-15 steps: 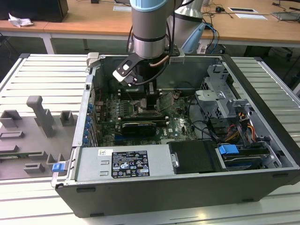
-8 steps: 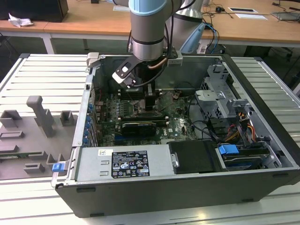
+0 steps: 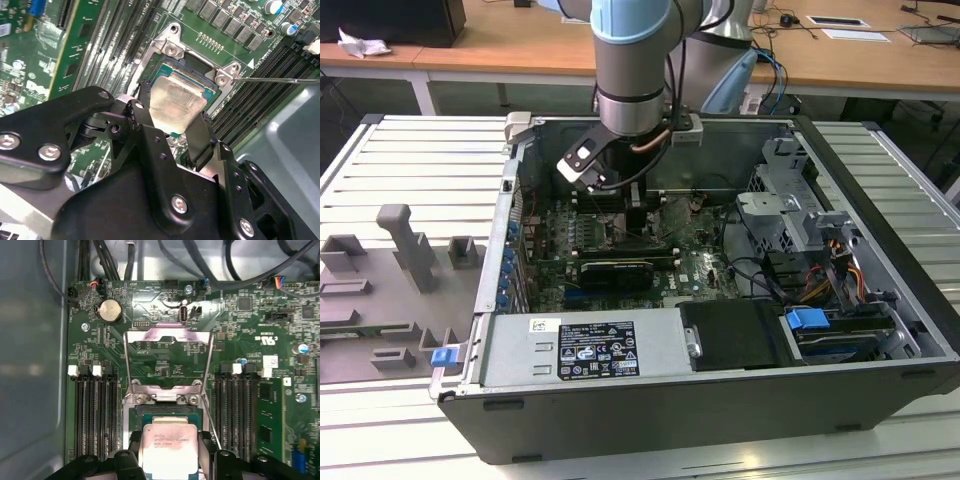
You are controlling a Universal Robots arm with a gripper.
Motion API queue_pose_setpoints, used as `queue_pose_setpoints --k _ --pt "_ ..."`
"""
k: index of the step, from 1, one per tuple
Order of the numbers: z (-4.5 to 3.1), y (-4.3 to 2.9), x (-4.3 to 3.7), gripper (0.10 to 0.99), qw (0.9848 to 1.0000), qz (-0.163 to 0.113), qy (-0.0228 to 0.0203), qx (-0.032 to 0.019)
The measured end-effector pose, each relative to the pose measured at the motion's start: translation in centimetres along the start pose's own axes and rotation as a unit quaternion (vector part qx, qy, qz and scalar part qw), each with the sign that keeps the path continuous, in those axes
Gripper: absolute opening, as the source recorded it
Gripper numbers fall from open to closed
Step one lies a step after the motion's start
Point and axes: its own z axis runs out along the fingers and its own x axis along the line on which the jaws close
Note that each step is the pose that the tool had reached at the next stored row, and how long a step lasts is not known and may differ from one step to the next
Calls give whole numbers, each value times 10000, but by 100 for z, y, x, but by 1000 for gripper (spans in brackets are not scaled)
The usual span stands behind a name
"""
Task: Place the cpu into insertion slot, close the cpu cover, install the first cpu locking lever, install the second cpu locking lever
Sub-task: 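Place the cpu into insertion slot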
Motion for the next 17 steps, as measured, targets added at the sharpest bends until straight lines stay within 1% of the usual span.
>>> queue_pose_setpoints --k 3,11,17 --pt "43 0 8 529 10000 2 0 0" --pt "95 11 14 529 10000 6 0 1" --pt "103 11 14 529 10000 5 -1 2"
